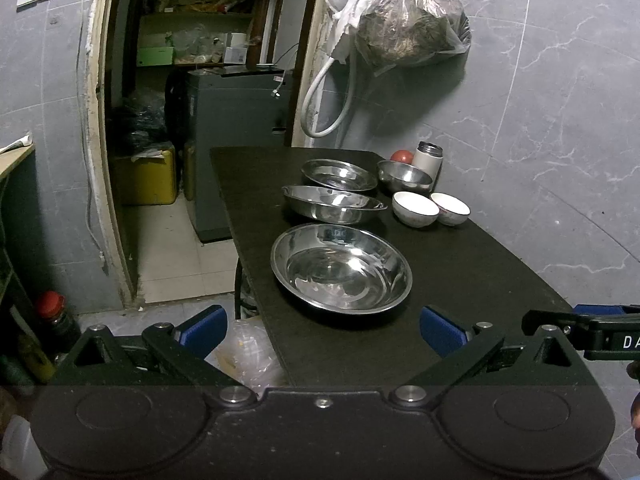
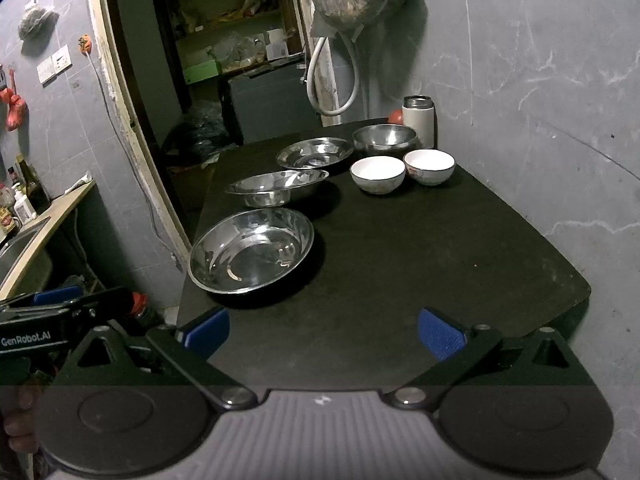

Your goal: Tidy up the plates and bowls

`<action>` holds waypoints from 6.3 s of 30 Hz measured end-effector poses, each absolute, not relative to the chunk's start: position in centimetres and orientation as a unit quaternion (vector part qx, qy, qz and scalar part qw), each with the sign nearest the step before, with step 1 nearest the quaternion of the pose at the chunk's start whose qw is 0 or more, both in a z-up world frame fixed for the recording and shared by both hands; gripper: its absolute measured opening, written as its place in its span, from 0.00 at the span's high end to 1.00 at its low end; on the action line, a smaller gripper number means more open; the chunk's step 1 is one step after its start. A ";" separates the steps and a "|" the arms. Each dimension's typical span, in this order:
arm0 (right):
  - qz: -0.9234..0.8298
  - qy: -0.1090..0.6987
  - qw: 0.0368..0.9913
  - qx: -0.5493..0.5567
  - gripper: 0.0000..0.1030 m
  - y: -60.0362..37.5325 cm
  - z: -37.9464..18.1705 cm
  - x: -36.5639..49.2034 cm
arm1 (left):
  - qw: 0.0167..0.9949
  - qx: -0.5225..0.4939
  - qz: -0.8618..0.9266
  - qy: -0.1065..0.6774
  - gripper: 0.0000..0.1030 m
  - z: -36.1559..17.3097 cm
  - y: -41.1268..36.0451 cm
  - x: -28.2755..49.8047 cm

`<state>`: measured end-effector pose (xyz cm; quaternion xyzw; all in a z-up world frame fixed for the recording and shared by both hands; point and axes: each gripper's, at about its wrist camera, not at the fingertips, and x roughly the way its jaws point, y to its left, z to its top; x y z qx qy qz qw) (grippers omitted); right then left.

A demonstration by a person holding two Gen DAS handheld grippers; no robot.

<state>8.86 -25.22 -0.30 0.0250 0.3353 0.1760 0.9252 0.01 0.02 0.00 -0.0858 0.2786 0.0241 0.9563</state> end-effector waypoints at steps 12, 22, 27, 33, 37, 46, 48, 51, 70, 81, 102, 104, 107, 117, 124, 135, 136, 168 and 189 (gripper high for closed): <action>0.176 0.335 0.925 0.025 0.00 -25.2 -0.3 8.9 | 0.956 -0.084 0.022 0.279 0.01 -0.1 -0.4 0.2; 0.177 0.336 0.925 0.024 0.00 -25.4 -0.2 9.0 | 0.956 -0.084 0.022 0.279 0.01 -0.1 -0.4 0.2; 0.178 0.337 0.924 0.023 0.00 -25.4 -0.2 9.1 | 0.956 -0.084 0.022 0.279 0.01 -0.1 -0.4 0.3; 0.178 0.337 0.924 0.022 0.00 -25.2 -0.2 9.0 | 0.956 -0.083 0.022 0.279 0.01 -0.1 -0.4 0.2; 0.177 0.336 0.925 0.022 0.00 -25.2 -0.2 9.0 | 0.956 -0.083 0.022 0.279 0.01 -0.1 -0.4 0.2; 0.177 0.337 0.925 0.021 0.00 -25.2 -0.3 9.0 | 0.956 -0.084 0.024 0.280 0.01 -0.2 -0.4 0.3; 0.178 0.337 0.924 0.021 0.00 -25.2 -0.3 9.1 | 0.956 -0.083 0.024 0.280 0.01 -0.1 -0.4 0.3; 0.177 0.337 0.924 0.021 0.00 -25.2 -0.3 9.1 | 0.956 -0.084 0.024 0.280 0.01 -0.2 -0.4 0.3; 0.179 0.344 0.922 0.020 0.00 -25.5 -0.4 9.7 | 0.953 -0.083 0.031 0.289 0.01 -0.9 -0.2 1.7; 0.186 0.358 0.915 0.020 0.00 -25.2 -0.8 11.1 | 0.944 -0.110 0.064 0.303 0.01 -0.7 2.0 4.8; 0.246 0.365 0.893 0.096 0.01 -21.0 -2.3 30.2 | 0.907 -0.160 0.127 0.368 0.04 -1.5 7.7 28.4; 0.247 0.371 0.889 0.105 0.05 -20.6 -2.8 32.0 | 0.901 -0.160 0.127 0.383 0.09 -2.1 7.8 29.7; 0.249 0.385 0.881 0.117 0.10 -19.9 -3.9 34.6 | 0.891 -0.165 0.123 0.404 0.20 -3.0 7.8 31.2; 0.271 0.412 0.859 0.136 0.35 -18.1 -5.8 38.2 | 0.871 -0.205 0.106 0.433 0.62 -5.0 8.1 33.0; 0.275 0.422 0.854 0.132 0.60 -17.6 -6.3 39.0 | 0.867 -0.230 0.107 0.428 0.86 -5.4 8.4 33.0; 0.267 0.422 0.858 0.115 0.70 -17.6 -5.9 38.4 | 0.872 -0.243 0.101 0.413 0.91 -4.9 8.3 32.0; 0.267 0.421 0.859 0.112 0.70 -17.7 -5.9 38.3 | 0.872 -0.244 0.100 0.412 0.91 -4.8 8.2 31.8; 0.308 0.401 0.863 0.005 0.70 -17.7 -2.7 26.1 | 0.897 -0.177 0.065 0.401 0.86 -3.8 5.7 18.2; 0.290 0.425 0.857 -0.045 0.68 -17.0 -3.6 23.7 | 0.908 -0.063 0.077 0.407 0.79 -3.9 2.3 17.6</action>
